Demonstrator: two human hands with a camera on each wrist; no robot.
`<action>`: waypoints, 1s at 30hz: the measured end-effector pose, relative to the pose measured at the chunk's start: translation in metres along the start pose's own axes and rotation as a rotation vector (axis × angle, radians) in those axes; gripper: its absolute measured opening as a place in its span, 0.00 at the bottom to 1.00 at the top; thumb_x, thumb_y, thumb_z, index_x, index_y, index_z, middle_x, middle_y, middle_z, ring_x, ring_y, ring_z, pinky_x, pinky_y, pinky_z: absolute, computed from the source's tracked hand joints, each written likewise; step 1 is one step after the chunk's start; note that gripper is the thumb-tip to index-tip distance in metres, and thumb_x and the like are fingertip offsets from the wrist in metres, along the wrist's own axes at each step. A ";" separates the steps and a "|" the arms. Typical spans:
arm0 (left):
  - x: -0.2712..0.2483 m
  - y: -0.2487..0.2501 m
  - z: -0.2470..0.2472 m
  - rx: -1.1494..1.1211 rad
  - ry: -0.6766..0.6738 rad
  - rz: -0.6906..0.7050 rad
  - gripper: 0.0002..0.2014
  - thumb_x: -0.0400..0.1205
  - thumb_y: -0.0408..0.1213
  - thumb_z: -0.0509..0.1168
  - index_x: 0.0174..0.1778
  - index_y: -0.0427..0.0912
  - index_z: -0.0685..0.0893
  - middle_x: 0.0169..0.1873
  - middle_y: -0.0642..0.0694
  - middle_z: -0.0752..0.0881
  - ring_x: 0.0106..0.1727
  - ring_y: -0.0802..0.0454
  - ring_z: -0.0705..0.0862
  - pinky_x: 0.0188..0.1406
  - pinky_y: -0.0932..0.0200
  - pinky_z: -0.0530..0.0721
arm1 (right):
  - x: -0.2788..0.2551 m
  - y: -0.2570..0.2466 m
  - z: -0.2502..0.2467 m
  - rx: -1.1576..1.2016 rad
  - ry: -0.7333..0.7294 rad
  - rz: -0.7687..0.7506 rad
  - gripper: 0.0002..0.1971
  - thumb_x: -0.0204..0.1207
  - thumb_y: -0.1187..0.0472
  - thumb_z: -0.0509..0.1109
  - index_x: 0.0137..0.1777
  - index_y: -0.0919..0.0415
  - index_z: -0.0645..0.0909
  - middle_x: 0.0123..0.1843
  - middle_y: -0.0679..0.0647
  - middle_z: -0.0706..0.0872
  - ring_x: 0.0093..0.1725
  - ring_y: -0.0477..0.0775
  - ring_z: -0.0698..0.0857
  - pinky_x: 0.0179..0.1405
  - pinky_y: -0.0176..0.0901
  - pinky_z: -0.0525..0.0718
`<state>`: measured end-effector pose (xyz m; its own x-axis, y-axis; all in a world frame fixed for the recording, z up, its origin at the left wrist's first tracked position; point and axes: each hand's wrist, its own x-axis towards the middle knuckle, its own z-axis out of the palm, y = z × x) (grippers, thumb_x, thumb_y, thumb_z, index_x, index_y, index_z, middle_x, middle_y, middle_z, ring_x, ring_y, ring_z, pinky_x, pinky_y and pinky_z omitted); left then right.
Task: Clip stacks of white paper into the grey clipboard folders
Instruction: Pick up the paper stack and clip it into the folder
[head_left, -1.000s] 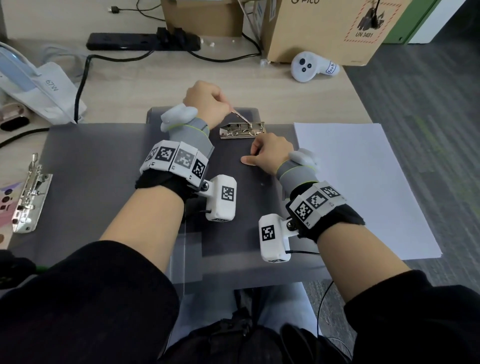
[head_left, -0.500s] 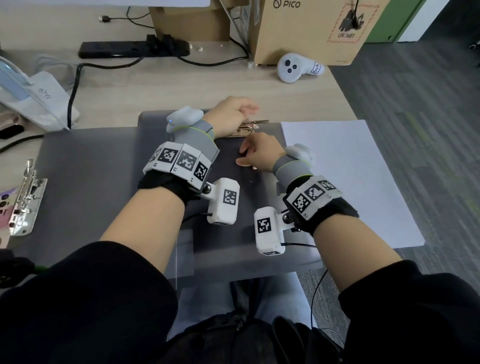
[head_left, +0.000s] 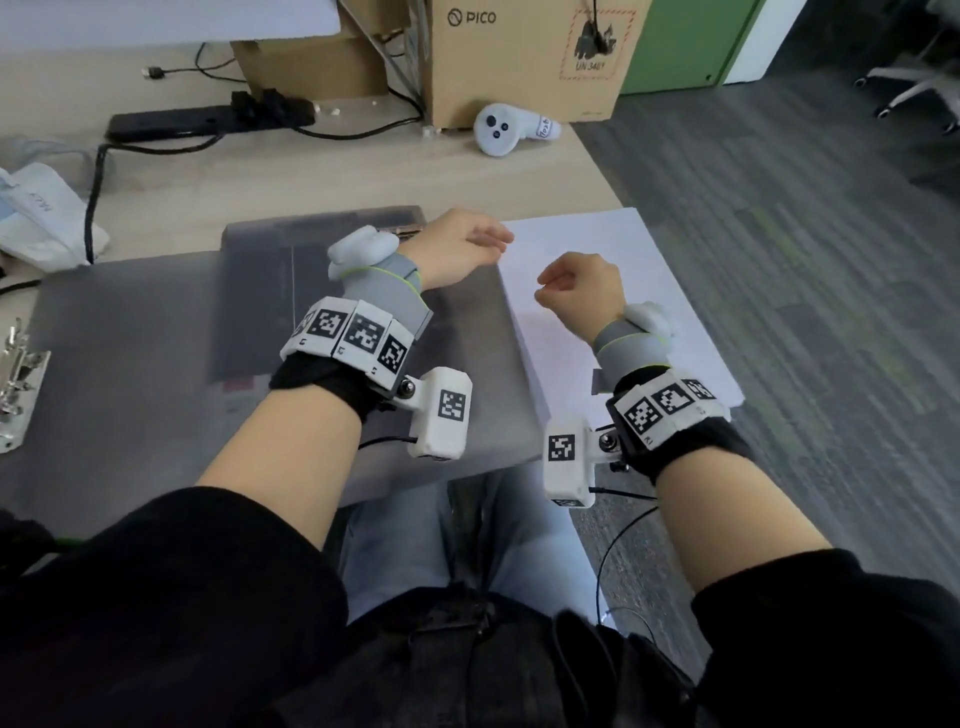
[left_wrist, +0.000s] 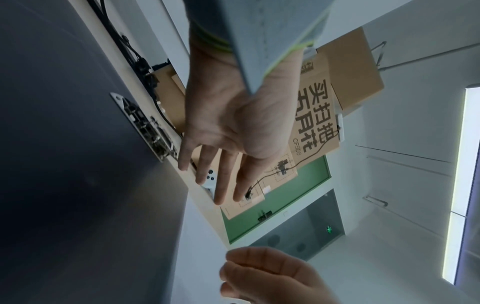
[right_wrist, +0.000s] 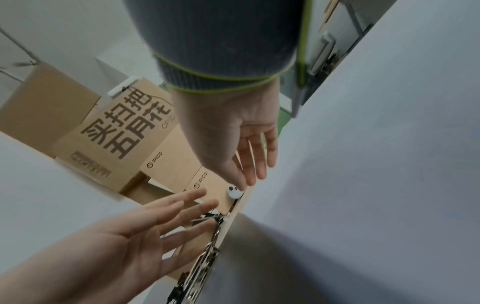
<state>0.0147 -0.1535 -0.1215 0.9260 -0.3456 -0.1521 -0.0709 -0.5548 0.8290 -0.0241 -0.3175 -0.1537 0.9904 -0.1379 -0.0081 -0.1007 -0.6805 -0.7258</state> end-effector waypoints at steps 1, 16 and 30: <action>-0.002 0.002 0.010 -0.008 -0.017 0.003 0.16 0.83 0.27 0.59 0.67 0.32 0.78 0.62 0.36 0.83 0.57 0.55 0.78 0.42 0.85 0.72 | -0.004 0.010 -0.008 -0.030 0.046 0.035 0.12 0.71 0.67 0.68 0.53 0.63 0.85 0.51 0.58 0.90 0.54 0.56 0.86 0.54 0.43 0.83; -0.006 -0.007 0.083 0.281 -0.026 -0.113 0.26 0.69 0.27 0.74 0.65 0.41 0.83 0.68 0.44 0.82 0.70 0.48 0.77 0.58 0.68 0.69 | -0.035 0.100 -0.054 -0.303 0.133 0.389 0.33 0.72 0.48 0.70 0.70 0.70 0.68 0.71 0.64 0.73 0.69 0.68 0.76 0.68 0.59 0.75; -0.003 -0.008 0.085 0.302 0.001 -0.118 0.27 0.67 0.28 0.76 0.63 0.45 0.84 0.67 0.45 0.82 0.70 0.47 0.77 0.62 0.62 0.72 | -0.038 0.097 -0.050 -0.395 0.220 0.341 0.26 0.75 0.51 0.68 0.67 0.68 0.72 0.70 0.63 0.71 0.70 0.65 0.69 0.64 0.55 0.72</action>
<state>-0.0189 -0.2122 -0.1728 0.9348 -0.2644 -0.2373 -0.0694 -0.7909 0.6080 -0.0766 -0.4141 -0.1896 0.8565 -0.5156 -0.0226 -0.4816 -0.7827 -0.3943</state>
